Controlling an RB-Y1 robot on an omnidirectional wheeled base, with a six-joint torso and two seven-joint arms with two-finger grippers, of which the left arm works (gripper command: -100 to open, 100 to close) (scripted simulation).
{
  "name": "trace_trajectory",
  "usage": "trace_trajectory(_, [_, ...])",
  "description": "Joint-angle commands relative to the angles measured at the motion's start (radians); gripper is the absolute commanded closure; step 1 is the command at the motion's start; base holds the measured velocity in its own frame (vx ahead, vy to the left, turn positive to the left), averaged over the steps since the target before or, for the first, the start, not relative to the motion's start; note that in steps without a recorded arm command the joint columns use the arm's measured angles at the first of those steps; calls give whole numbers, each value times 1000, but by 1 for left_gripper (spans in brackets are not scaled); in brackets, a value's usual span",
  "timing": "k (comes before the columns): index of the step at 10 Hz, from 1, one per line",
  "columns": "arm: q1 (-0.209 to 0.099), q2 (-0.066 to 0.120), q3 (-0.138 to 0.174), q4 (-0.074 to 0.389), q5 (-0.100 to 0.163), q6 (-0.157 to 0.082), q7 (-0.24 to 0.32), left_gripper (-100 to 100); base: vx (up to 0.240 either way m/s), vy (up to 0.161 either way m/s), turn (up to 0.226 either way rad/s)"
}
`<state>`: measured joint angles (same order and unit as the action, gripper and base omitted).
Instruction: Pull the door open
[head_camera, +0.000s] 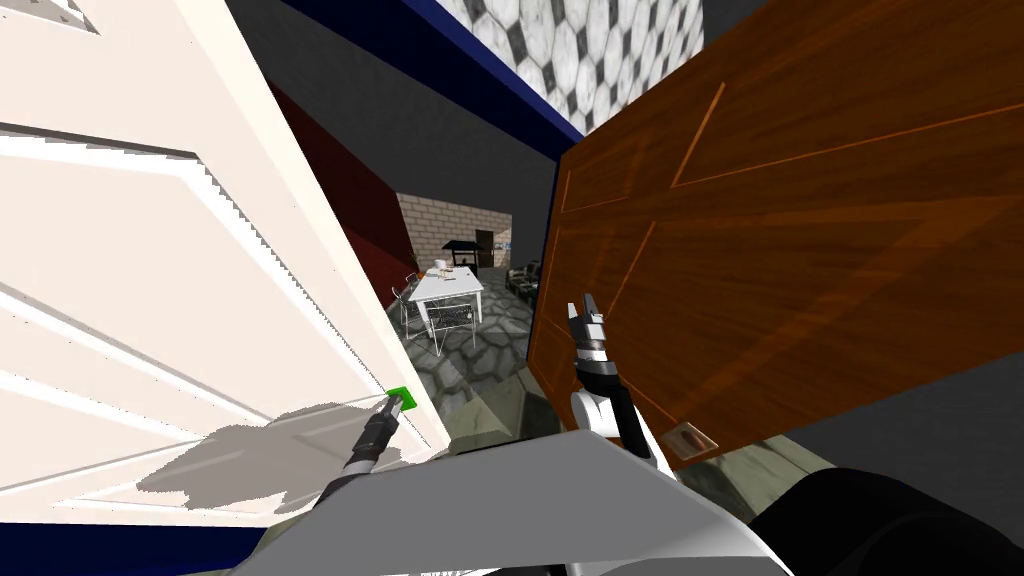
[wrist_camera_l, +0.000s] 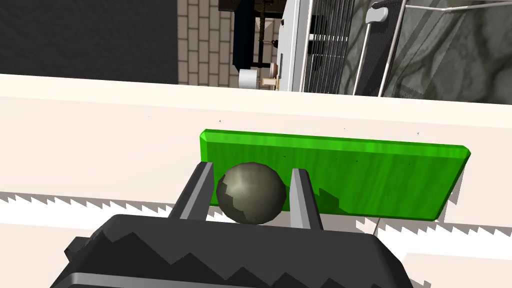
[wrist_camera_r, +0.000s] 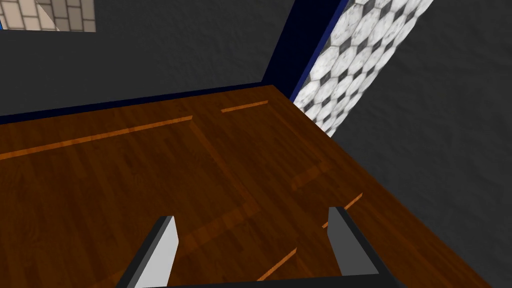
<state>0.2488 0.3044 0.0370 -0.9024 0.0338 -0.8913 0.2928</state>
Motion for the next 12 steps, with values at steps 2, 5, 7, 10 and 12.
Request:
trace_trajectory(2, [24,14,-12,5,-7,-31,18,100,-121,34,-100])
trace_trajectory(5, [50,33,-22,8,-13,-70,37,100,-181,46,-120])
trace_trajectory(7, [83,57,-35,13,-21,-119,61,100,-197,45,-159])
trace_trajectory(10, [94,63,-45,14,-27,-135,70,100,-175,17,-74])
trace_trajectory(12, [111,78,-53,36,-35,-178,84,100,-173,50,-155])
